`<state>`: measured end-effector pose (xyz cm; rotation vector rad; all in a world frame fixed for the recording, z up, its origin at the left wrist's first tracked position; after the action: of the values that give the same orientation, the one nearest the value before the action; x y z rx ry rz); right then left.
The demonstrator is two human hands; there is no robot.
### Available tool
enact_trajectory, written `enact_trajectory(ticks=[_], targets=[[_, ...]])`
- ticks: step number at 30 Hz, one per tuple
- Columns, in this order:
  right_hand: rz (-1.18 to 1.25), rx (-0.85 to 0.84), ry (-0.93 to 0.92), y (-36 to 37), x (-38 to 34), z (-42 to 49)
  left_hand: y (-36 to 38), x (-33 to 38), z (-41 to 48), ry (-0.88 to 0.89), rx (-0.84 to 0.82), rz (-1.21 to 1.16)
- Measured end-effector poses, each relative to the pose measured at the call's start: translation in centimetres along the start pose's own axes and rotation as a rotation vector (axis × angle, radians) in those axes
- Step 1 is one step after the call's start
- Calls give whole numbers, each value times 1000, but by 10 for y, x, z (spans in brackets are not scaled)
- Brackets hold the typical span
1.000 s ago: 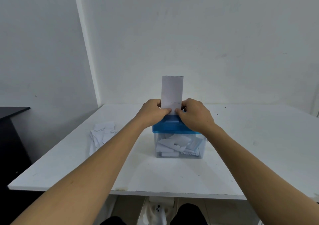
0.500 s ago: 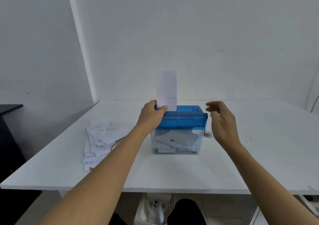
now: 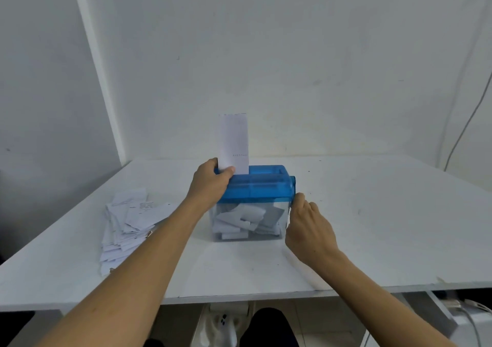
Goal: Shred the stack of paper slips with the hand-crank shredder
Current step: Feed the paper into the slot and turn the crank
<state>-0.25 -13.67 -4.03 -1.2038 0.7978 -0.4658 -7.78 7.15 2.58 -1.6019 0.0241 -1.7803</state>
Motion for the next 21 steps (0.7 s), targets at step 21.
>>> enact_trajectory(ticks=[21], targets=[[-32,-395,31,-131,-11,73,2,-7,-6,-56,-90,26]])
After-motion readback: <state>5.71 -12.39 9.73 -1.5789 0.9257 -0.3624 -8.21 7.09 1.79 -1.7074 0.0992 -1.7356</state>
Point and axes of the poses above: each hand's wrist, its own z-axis towards the middle knuckle, its own y-axis out of the palm, x = y × z, the point moved 9 cm from there along z, towards the middle knuckle, and after that the axes turned 15 degrees about -x, right-handed, at the moved point
